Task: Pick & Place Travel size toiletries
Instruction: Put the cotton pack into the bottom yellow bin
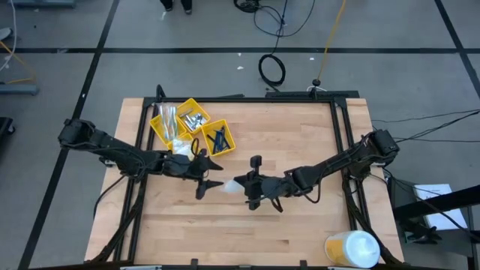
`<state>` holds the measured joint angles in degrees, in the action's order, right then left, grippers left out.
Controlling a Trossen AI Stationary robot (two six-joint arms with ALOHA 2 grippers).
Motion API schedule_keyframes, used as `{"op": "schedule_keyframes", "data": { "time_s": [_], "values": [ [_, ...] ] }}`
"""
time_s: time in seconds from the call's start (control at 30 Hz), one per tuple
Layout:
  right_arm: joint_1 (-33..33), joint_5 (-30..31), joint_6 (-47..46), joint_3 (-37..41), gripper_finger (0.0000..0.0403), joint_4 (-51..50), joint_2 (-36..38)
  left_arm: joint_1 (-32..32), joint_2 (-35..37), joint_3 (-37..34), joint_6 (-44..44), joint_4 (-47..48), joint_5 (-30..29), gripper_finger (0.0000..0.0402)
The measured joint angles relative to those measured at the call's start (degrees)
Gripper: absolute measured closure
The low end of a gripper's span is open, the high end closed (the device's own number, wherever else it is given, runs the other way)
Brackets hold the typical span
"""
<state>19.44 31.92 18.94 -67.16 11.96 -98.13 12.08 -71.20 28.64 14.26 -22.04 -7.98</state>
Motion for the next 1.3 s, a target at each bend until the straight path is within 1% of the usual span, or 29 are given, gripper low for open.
{"op": "schedule_keyframes", "data": {
  "time_s": [0.37, 0.47, 0.67, 0.77, 0.87, 0.93, 1.0, 1.17, 1.3],
  "values": [
    [-1.53, -0.20, 1.44, 0.00, 0.0403, 2.63, 0.00, -0.03, 0.00, 0.00, -0.14, 0.00, 0.33, 0.0128],
    [-1.79, -0.50, 1.20, 0.00, 0.0403, 0.90, 0.00, 0.00, 0.02, 0.00, -0.29, 0.92, 1.40, 0.0128],
    [-1.75, -1.35, -2.04, 0.00, 0.0403, -2.45, 0.00, -0.17, 0.02, 0.00, -0.97, 0.77, 1.36, 0.0128],
    [-1.75, -3.69, -3.23, 0.00, 0.0403, -3.57, 0.00, -0.11, 0.02, 0.00, -2.18, 0.81, -1.51, 0.0128],
    [-1.61, -3.75, -3.48, 0.00, 0.0403, -3.75, 0.00, -0.11, 0.02, 0.00, -2.58, 0.79, -5.35, 0.0128],
    [-1.57, -3.63, -3.43, 0.00, 0.0403, -3.75, 0.00, -0.17, 0.02, 0.00, -2.58, 0.79, -5.89, 0.0128],
    [-1.57, -3.63, -3.39, 0.00, 0.0403, -3.69, 0.00, -0.17, 0.02, 0.00, -2.04, 0.75, -4.89, 0.0128],
    [-2.73, -3.56, -3.15, 0.00, 0.0403, -3.64, 0.00, -0.09, 0.02, 0.00, -0.63, 0.72, 0.83, 0.0128],
    [-3.67, -3.53, -3.11, 0.00, 0.0403, -3.62, 0.00, -0.11, 0.02, 0.02, -0.58, -1.16, 1.00, 0.0128]
  ]
}}
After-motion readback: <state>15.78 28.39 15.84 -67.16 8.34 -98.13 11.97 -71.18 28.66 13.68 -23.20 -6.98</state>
